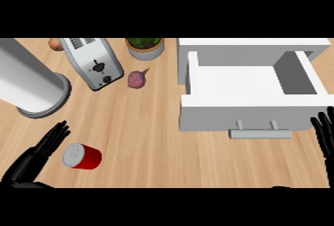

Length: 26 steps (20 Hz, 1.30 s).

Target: Pick up the can, place it into the drawer and close the drawer

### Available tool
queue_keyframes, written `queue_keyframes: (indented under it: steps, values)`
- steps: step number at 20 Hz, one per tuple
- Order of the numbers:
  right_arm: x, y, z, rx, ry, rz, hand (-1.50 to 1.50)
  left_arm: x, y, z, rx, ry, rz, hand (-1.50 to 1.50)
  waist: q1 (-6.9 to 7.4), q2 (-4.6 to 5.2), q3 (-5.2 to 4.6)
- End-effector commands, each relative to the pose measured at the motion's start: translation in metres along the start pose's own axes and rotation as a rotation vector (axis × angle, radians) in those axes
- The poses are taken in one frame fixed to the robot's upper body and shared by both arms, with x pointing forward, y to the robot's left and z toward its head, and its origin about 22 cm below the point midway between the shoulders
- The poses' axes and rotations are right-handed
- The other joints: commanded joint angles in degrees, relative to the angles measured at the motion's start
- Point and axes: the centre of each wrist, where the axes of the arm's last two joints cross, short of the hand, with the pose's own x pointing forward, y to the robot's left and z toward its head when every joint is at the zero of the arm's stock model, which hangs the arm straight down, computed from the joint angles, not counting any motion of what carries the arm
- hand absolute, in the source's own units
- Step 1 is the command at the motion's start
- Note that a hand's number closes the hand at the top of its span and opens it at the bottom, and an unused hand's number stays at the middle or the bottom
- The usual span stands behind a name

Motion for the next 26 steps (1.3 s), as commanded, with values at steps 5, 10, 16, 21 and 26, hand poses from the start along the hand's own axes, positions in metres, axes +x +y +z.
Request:
queue_keyframes:
  steps: [5, 10, 16, 21, 26]
  values:
    - [0.011, 0.003, 0.001, -0.012, -0.002, -0.007, -1.5, -0.014, -0.002, 0.002, -0.003, 0.027, 0.047, -1.5, 0.11, -0.04, 0.02]
    - [0.0, -0.005, 0.005, -0.005, -0.01, 0.002, -1.5, -0.043, -0.014, -0.011, -0.009, 0.012, 0.058, -1.5, -0.12, 0.01, 0.0]
    - [0.012, 0.004, 0.009, -0.014, -0.01, -0.007, -1.5, -0.028, 0.006, -0.014, -0.004, 0.017, 0.049, -1.5, -0.06, -0.03, 0.01]
    - [0.027, 0.004, 0.0, 0.007, 0.006, -0.015, -1.5, -0.042, -0.012, -0.036, -0.017, 0.017, 0.047, -1.5, -0.12, 0.01, -0.01]
    - [0.027, -0.017, -0.001, 0.01, -0.008, -0.002, -1.5, -0.045, -0.004, -0.035, -0.011, 0.014, 0.073, -1.5, -0.22, 0.04, -0.02]
